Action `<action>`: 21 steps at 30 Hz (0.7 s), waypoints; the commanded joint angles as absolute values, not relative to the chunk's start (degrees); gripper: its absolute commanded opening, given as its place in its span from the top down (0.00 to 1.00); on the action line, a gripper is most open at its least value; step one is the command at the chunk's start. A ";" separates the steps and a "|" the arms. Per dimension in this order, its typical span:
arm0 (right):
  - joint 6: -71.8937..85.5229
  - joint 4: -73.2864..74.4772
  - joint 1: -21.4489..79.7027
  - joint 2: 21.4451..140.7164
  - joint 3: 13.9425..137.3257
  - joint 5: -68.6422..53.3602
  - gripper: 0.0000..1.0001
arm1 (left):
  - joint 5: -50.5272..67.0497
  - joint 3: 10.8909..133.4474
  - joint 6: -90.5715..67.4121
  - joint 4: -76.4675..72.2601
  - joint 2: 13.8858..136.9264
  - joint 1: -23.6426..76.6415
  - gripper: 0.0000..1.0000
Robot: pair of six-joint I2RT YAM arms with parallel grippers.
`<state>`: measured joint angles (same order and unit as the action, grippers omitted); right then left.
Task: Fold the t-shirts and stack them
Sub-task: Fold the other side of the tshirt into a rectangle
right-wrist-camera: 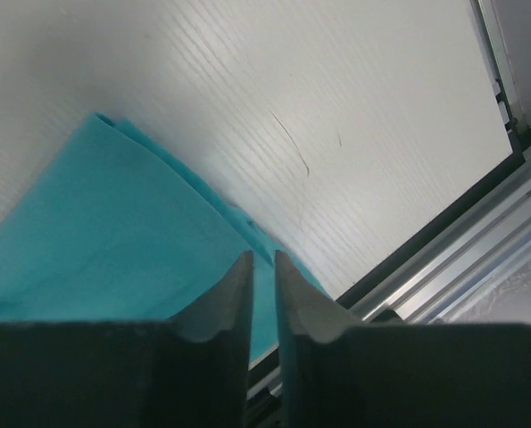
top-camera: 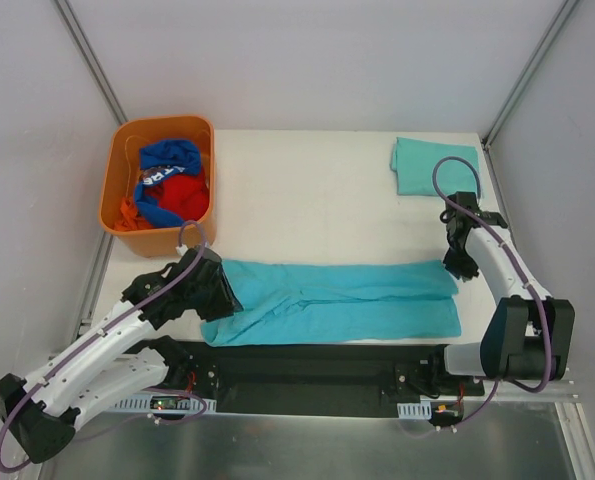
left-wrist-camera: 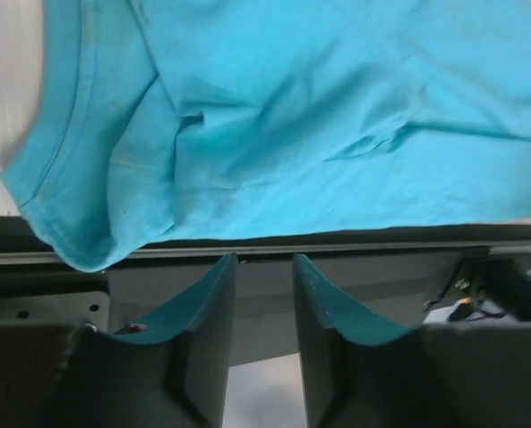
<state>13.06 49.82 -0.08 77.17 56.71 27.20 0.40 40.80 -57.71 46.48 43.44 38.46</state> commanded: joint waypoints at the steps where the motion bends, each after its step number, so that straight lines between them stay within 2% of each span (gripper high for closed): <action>1: 17.03 53.25 -0.09 77.87 54.14 30.84 0.70 | 4.04 37.53 -60.12 48.16 41.49 40.16 0.59; 2: 17.75 53.87 -0.09 78.22 54.14 31.46 0.59 | 3.78 37.36 -60.29 48.60 40.96 40.25 0.54; 3: 18.10 54.31 -0.09 78.74 54.31 32.16 0.35 | 3.34 37.35 -60.64 48.95 40.35 40.25 0.44; 4: 18.28 54.75 -0.09 78.92 54.58 32.17 0.30 | 2.12 37.53 -60.64 49.30 39.91 40.25 0.29; 5: 18.63 54.93 -0.09 78.84 54.75 32.08 0.27 | 1.76 37.88 -60.56 49.31 39.90 40.25 0.01; 8: 17.41 54.58 1.31 76.56 55.81 31.12 0.17 | 0.35 40.42 -59.42 49.13 42.53 40.25 0.01; 9: 16.36 54.15 1.84 74.38 55.90 28.85 0.12 | -1.21 41.91 -58.63 49.04 43.76 40.25 0.01; 10: 15.13 52.31 2.37 73.22 55.90 26.83 0.01 | -1.84 42.71 -58.19 49.04 46.64 40.25 0.01; 14: 9.85 45.81 3.78 67.86 53.36 9.71 0.03 | -3.69 44.91 -56.26 43.53 54.56 40.25 0.01; 15: 8.54 44.14 3.95 66.81 52.31 0.97 0.03 | -3.26 44.65 -55.64 39.16 55.97 40.25 0.01; 18: 7.74 37.81 5.53 67.75 49.40 -11.47 0.03 | -1.15 44.91 -54.58 33.07 62.47 40.17 0.01; 21: 8.26 35.42 8.78 71.26 48.69 -12.22 0.03 | 2.44 45.70 -53.62 27.35 70.12 39.99 0.01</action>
<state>10.11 41.50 5.61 67.20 50.35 0.36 -1.02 43.48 -56.14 36.82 63.66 39.81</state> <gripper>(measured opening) 0.969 0.992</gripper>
